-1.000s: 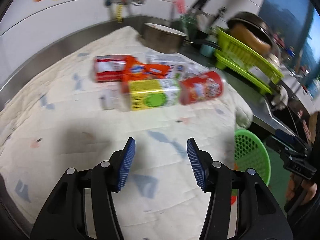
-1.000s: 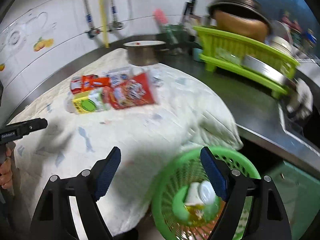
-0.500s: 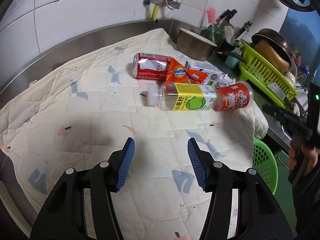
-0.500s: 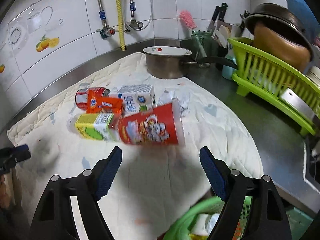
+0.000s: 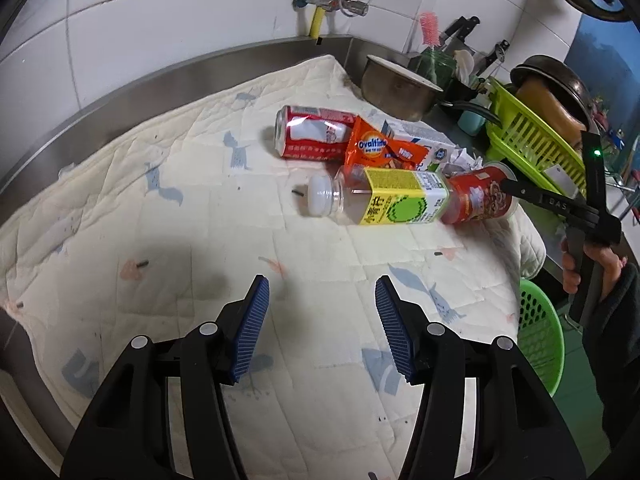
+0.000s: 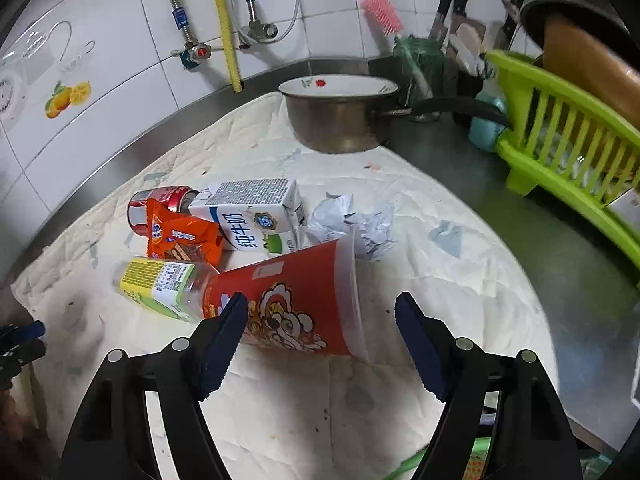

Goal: Collect trash
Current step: 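Move both open grippers back over the remaining trash, then grasp the red chip tube with the right gripper while the left gripper grasps the drink bottle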

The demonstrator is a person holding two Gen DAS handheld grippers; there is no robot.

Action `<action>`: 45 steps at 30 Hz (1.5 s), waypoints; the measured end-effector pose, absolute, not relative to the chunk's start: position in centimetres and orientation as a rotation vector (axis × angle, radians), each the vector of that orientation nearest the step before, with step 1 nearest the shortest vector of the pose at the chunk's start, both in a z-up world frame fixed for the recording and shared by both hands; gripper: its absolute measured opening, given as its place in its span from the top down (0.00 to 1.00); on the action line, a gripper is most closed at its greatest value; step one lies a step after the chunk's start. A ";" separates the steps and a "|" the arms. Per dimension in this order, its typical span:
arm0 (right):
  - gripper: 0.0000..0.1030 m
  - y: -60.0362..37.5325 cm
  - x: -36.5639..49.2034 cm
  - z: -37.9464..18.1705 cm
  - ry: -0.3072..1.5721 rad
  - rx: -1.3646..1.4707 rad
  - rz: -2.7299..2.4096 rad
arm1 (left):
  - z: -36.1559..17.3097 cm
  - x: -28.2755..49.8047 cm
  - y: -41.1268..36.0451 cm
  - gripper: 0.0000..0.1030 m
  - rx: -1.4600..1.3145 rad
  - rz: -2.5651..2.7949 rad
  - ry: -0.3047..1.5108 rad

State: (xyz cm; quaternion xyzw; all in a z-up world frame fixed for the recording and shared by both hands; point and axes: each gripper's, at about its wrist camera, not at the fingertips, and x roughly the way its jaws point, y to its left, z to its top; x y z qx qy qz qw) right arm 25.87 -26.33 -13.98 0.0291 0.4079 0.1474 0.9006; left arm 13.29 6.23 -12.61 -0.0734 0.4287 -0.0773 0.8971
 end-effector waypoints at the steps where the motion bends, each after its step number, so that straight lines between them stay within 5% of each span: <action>1: 0.29 -26.4 26.1 -14.1 0.847 0.066 0.312 | -12.5 13.5 6.0 0.46 -0.141 -0.170 0.884; 11: 0.39 -25.9 25.5 -15.1 0.864 0.084 0.426 | -11.6 17.0 3.3 0.46 0.010 -0.294 0.844; 27: 0.92 -26.5 20.8 -16.0 0.850 0.206 0.472 | -12.9 24.6 -2.3 0.46 0.344 -0.620 0.846; 45: 0.95 -25.6 17.4 -15.3 0.790 0.279 0.419 | -15.0 28.3 -3.8 0.46 0.431 -0.752 0.869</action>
